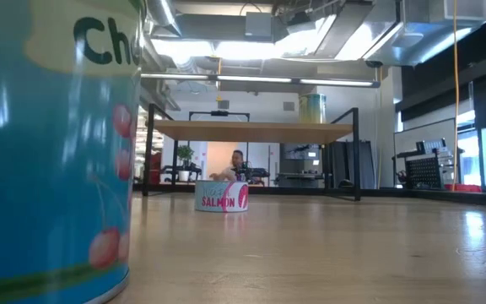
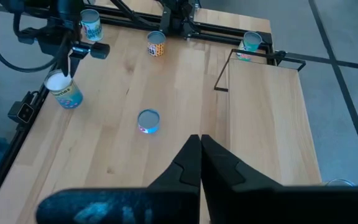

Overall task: Pick and place cans onto a shelf
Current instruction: Put the canned cherries on the shelf

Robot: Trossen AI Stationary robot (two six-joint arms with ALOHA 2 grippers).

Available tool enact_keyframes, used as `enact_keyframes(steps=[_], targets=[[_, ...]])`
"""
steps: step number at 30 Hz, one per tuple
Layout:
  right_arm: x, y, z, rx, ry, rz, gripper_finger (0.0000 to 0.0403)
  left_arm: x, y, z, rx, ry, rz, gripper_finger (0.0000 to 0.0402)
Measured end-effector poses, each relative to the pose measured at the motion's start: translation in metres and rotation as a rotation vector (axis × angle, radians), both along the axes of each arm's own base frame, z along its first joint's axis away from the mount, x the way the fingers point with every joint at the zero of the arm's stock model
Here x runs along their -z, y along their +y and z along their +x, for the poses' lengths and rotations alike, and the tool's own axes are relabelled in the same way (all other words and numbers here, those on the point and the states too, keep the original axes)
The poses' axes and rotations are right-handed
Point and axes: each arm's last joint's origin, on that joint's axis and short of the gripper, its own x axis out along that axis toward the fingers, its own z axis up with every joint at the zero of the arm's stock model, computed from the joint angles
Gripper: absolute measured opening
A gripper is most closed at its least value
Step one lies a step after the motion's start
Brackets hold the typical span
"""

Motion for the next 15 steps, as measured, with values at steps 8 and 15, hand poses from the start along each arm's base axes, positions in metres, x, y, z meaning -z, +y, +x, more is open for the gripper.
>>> enact_keyframes(steps=[8, 15], targets=[[0.0, 0.0, 0.0, 0.0, 0.0, 0.0, 0.0007, 0.0039, -0.0018, 0.0012, -0.004, 0.017, -0.013, 0.005], [0.0, 0.0, 0.0, -0.002, 0.0, -0.001, 0.0007, 0.0115, -0.0033, 0.0034, -0.016, 0.032, -0.004, 0.005]])
